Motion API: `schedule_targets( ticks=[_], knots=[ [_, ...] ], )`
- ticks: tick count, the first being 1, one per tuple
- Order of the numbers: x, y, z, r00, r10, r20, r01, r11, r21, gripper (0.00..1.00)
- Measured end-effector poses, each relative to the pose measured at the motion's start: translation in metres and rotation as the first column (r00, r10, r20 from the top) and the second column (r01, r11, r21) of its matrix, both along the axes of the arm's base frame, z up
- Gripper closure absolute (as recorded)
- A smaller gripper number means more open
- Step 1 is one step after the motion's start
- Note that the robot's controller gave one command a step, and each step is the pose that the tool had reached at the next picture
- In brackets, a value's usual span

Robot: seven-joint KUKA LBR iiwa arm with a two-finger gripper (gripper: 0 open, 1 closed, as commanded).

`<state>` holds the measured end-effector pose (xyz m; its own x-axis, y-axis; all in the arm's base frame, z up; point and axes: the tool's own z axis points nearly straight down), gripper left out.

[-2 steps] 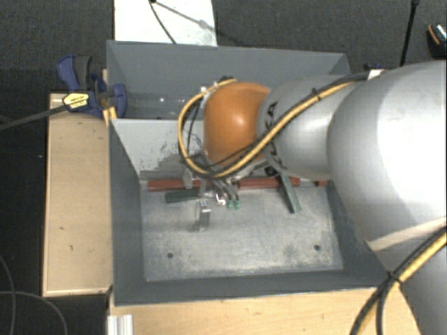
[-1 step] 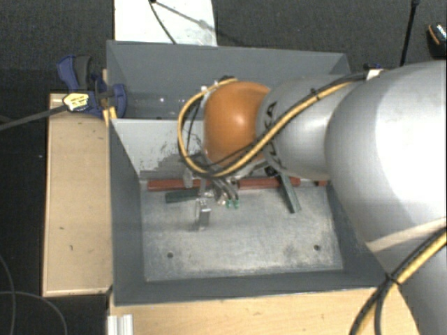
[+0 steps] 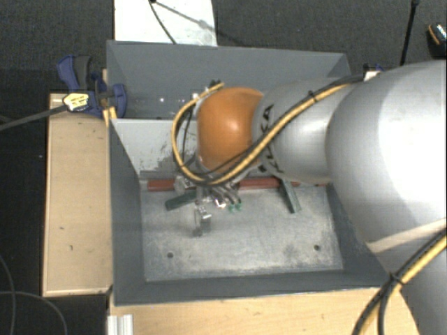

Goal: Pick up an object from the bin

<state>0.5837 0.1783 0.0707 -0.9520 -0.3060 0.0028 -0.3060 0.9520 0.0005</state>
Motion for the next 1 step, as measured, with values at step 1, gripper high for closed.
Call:
schedule_targets(
  ticks=[1],
  knots=[
    [0.0001,-0.0004,0.0000,1.000,-0.005,0.000,0.005,1.000,0.000,1.00]
  ],
)
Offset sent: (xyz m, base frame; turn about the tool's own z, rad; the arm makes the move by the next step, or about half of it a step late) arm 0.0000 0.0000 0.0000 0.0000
